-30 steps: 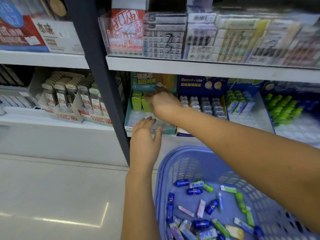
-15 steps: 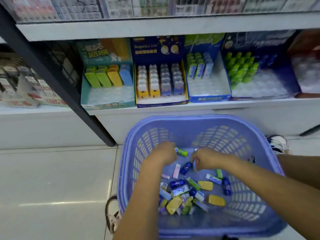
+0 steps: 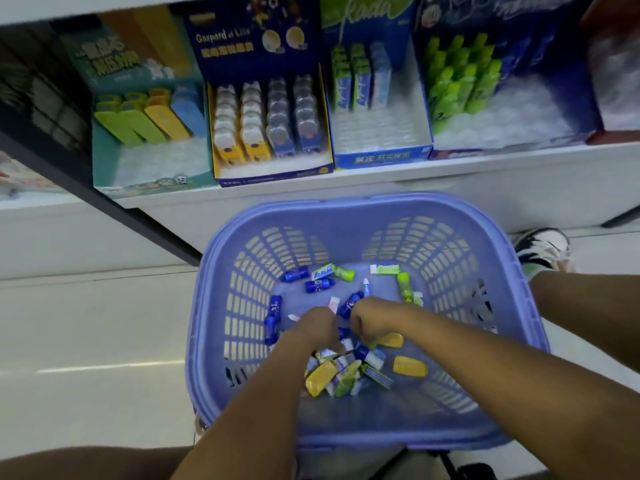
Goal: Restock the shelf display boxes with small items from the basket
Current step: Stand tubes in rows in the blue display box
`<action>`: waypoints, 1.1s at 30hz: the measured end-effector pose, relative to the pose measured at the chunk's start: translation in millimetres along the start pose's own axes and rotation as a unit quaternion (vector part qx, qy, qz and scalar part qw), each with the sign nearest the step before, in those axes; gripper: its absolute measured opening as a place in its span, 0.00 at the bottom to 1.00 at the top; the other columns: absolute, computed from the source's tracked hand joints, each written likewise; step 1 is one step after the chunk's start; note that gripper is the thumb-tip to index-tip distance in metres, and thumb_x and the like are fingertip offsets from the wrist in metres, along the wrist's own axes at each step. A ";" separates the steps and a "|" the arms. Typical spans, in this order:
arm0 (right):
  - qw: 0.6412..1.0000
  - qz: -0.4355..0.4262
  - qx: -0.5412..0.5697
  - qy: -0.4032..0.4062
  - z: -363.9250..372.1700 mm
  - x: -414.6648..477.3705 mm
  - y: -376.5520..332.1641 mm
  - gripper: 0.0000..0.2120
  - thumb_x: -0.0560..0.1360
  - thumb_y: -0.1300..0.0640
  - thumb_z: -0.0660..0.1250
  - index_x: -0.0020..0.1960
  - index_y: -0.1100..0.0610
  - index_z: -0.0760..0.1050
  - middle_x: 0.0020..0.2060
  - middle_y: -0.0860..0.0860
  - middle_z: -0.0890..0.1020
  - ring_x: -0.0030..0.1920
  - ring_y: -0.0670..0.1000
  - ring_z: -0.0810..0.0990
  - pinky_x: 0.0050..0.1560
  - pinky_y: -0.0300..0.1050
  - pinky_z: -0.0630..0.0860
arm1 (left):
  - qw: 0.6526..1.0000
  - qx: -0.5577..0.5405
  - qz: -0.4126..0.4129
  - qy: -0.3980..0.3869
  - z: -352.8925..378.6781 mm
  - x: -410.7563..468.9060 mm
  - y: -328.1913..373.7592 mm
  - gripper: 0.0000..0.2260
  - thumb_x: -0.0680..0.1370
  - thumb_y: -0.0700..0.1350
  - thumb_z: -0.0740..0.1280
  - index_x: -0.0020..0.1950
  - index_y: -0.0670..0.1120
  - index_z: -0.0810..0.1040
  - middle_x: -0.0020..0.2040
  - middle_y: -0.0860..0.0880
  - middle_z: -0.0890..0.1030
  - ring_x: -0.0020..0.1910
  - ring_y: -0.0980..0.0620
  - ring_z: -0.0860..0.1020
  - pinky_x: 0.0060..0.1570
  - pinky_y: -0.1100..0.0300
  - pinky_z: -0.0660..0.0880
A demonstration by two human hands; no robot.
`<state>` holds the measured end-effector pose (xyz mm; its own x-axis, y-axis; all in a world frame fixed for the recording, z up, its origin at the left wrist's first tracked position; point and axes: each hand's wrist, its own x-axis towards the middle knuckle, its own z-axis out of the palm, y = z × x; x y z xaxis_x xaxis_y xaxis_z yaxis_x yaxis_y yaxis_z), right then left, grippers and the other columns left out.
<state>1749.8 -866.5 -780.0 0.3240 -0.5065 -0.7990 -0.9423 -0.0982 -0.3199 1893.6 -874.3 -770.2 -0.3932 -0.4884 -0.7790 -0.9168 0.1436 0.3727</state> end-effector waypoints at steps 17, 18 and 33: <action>0.973 -0.157 -0.167 -0.022 39.6 -18.5 -36.2 0.12 0.72 0.52 0.70 0.42 0.62 0.81 0.39 0.60 0.82 0.38 0.58 0.76 0.36 0.44 0.68 | 0.972 -0.227 -0.063 0.020 -44.7 -23.5 -4.2 0.13 0.77 0.42 0.68 0.33 0.42 0.70 0.27 0.48 0.70 0.30 0.50 0.70 0.31 0.61 0.68; 0.974 -0.155 -0.162 -0.020 39.6 -18.7 -35.4 0.11 0.72 0.53 0.70 0.43 0.62 0.81 0.40 0.59 0.82 0.40 0.58 0.77 0.37 0.44 0.69 | 0.953 -0.296 -0.058 0.022 -50.0 -26.7 -4.4 0.15 0.78 0.41 0.66 0.32 0.43 0.68 0.25 0.49 0.70 0.27 0.52 0.71 0.29 0.62 0.69; 0.820 -0.090 0.518 0.225 -58.1 -64.3 -23.4 0.09 0.77 0.67 0.62 0.39 0.57 0.72 0.29 0.51 0.78 0.26 0.41 0.77 0.36 0.36 0.76 | 0.865 -0.483 -0.042 0.124 -106.6 -88.8 7.9 0.08 0.78 0.44 0.65 0.40 0.43 0.77 0.24 0.51 0.78 0.20 0.60 0.72 0.20 0.70 0.62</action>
<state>1746.2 -881.5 -691.5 0.1666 -0.8522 -0.4960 -0.2299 0.4556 -0.8600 1928.7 -921.5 -644.3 -0.1912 -0.6496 -0.7359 -0.4066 -0.6299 0.6617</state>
